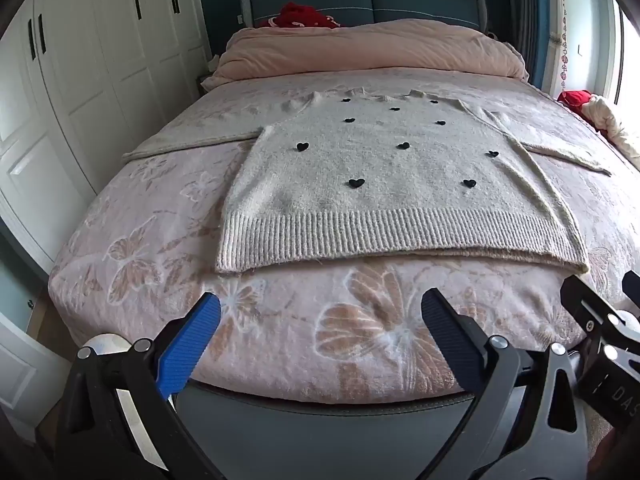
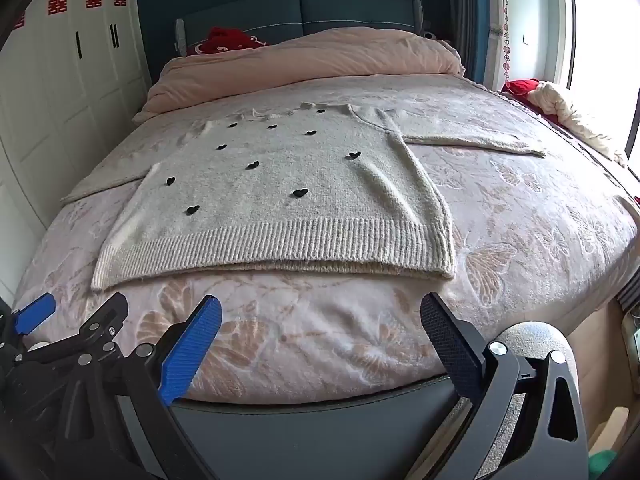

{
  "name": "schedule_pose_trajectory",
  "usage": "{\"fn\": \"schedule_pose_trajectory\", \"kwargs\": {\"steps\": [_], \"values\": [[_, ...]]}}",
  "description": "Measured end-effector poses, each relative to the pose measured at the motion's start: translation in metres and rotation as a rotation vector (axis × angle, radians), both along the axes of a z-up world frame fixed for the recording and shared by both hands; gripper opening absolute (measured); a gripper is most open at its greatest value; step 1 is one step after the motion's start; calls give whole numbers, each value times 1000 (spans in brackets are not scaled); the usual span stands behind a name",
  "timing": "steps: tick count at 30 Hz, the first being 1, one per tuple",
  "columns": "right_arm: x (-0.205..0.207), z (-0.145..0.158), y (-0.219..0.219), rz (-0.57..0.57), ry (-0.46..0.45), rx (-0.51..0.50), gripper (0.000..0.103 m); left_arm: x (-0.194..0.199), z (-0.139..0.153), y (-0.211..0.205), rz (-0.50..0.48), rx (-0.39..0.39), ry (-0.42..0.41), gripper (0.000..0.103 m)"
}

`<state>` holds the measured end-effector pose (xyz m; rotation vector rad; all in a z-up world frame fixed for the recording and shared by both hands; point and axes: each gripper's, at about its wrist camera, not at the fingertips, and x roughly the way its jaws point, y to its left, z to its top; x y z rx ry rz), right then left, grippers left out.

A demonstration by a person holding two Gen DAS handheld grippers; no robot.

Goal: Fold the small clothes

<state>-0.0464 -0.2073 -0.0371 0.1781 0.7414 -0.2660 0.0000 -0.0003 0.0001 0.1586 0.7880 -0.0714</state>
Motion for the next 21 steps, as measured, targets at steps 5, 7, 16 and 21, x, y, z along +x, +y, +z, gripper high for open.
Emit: {"fn": "schedule_pose_trajectory", "kwargs": {"steps": [5, 7, 16, 21], "values": [[1, 1, 6, 0, 7, -6, 98, 2, 0, 2, 4, -33, 25, 98], [2, 2, 8, 0, 7, -4, 98, 3, 0, 2, 0, -27, 22, 98], [3, 0, 6, 14, -3, 5, 98, -1, -4, 7, 3, -11, 11, 98], [0, 0, 4, 20, -7, 4, 98, -1, -1, 2, 9, -4, 14, 98]]}}
